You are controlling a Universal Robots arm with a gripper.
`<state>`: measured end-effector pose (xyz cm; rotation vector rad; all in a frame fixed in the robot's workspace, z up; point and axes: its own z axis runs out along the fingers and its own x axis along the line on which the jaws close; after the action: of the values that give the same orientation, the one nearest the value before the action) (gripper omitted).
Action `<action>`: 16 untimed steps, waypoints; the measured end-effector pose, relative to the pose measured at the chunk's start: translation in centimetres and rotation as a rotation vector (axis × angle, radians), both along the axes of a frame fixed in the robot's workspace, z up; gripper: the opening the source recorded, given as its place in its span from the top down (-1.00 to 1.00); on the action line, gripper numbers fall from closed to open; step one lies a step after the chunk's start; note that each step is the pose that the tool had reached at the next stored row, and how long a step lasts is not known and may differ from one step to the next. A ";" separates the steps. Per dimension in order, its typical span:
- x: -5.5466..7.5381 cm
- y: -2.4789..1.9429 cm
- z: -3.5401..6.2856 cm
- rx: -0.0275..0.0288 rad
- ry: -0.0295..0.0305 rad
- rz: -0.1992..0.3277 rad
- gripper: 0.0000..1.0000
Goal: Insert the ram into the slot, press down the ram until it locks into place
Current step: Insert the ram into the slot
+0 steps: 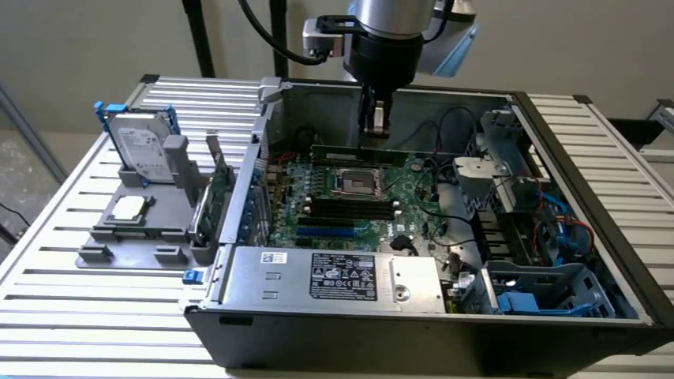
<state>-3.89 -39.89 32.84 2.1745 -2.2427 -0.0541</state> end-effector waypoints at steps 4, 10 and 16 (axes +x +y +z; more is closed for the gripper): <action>0.0 0.00 -0.73 0.0000 0.0001 0.000 0.73; 0.0 0.00 -1.82 0.0001 0.0000 0.002 0.73; 0.1 0.00 -2.91 0.0001 0.0000 0.003 0.73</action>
<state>-3.77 -39.89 29.94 2.1781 -2.2392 -0.0541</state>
